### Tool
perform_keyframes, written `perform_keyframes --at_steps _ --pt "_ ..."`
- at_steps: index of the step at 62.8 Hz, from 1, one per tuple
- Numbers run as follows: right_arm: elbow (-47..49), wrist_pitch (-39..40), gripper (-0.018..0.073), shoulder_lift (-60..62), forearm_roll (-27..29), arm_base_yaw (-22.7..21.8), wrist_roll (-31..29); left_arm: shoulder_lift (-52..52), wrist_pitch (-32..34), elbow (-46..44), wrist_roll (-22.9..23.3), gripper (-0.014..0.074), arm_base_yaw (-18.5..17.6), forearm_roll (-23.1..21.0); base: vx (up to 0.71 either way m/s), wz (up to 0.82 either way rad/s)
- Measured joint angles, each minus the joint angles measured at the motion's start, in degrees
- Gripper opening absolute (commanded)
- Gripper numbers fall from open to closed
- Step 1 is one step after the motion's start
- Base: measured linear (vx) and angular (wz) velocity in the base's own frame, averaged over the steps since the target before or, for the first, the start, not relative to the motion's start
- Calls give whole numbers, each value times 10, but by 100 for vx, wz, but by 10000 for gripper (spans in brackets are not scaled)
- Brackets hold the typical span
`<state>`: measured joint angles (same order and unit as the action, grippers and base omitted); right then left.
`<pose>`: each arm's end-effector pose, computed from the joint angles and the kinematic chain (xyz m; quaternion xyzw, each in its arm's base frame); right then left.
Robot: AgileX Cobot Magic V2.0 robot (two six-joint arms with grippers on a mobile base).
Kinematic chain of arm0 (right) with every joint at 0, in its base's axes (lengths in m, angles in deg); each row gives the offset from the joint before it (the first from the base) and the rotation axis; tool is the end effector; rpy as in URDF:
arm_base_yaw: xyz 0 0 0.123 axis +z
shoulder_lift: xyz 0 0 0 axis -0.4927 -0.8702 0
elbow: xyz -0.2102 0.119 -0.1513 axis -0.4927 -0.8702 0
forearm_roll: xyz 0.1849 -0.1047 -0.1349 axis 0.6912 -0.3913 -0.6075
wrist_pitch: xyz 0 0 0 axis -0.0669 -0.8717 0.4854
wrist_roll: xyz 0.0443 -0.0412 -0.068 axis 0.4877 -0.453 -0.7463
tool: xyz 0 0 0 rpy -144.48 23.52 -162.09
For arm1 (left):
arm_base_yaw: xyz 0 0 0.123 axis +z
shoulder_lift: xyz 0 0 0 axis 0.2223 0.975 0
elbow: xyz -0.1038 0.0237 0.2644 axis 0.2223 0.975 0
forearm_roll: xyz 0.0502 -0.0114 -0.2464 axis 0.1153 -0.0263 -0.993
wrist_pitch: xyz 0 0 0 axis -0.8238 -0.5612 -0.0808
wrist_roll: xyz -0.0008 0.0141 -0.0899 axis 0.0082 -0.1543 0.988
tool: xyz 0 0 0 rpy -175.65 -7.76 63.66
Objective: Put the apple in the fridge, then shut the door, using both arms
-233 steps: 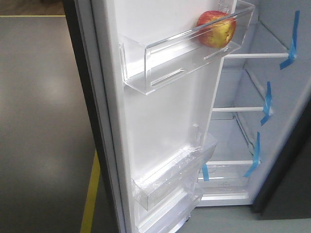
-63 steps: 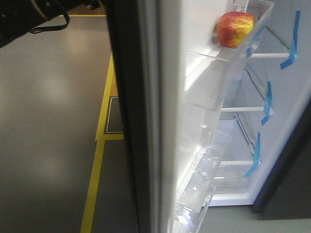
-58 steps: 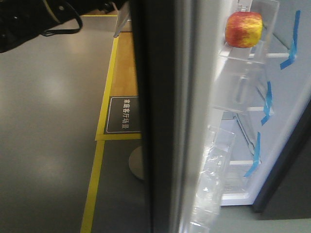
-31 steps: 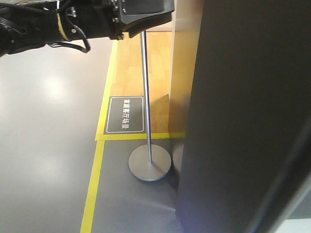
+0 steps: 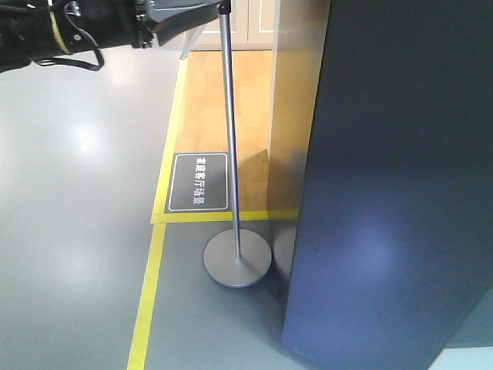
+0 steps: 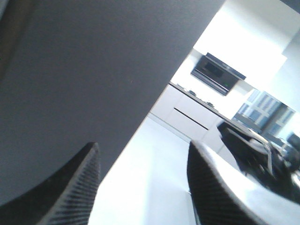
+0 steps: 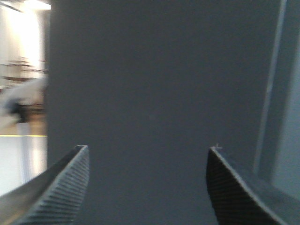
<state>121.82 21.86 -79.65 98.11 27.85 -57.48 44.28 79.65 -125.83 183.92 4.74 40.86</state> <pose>0.1450 -0.0141 0.3893 0.0308 0.6533 -0.0706 0.7532 0.3797 -0.1382 0.4091 0.2187 0.6398 -0.6113 0.4113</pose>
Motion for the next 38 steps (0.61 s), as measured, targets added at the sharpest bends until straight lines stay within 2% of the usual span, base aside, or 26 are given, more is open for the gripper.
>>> perform_keyframes --at_steps 10,16,38 --pt "93 79 522 -162 6 0 -22 0 0 0 0 409 16 0 0 0" --pt "147 100 510 -248 11 0 -24 0 0 0 0 409 23 0 0 0" --pt "273 104 506 -432 37 0 -26 0 0 0 0 409 24 25 0 0"
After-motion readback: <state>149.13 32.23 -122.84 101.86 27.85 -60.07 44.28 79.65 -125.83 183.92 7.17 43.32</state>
